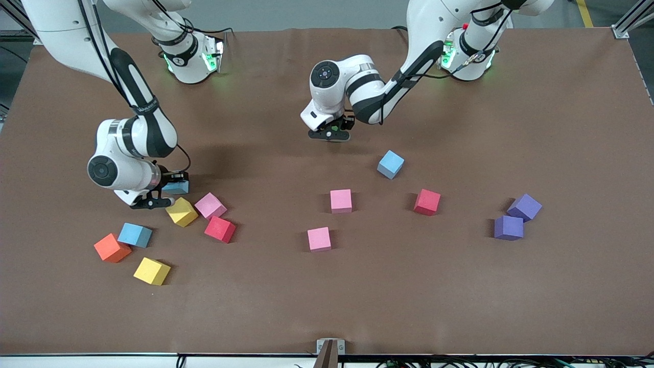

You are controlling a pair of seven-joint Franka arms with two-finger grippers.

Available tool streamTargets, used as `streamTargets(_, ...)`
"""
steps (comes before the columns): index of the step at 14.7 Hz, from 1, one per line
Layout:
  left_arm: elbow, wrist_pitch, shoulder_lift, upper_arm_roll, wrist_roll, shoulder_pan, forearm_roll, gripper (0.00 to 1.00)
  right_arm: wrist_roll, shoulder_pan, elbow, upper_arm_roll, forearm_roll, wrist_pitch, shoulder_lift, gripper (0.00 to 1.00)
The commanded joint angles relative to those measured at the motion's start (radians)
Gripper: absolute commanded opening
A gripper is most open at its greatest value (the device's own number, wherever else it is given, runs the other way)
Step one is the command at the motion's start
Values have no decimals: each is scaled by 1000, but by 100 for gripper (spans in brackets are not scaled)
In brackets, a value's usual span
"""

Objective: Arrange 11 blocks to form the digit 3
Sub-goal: 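Set the green block mid-table with the left gripper while the right gripper lifts blue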

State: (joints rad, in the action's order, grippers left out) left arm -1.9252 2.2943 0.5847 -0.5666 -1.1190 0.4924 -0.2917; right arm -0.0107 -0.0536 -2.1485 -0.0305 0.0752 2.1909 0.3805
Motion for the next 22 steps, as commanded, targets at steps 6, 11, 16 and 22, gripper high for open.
streamTargets(6,48,-18,32,7,-44,31,-59,37,312,-23,81,10,89,-213,-158,4)
streamTargets(11,80,-18,64,7,-102,44,-72,37,498,-92,177,17,182,-333,-180,0)
streamTargets(16,80,-18,73,8,-104,44,-87,73,567,-104,190,15,221,-326,-175,1)
streamTargets(22,80,-38,18,5,-104,25,-87,100,557,-107,190,14,212,-284,-149,1)
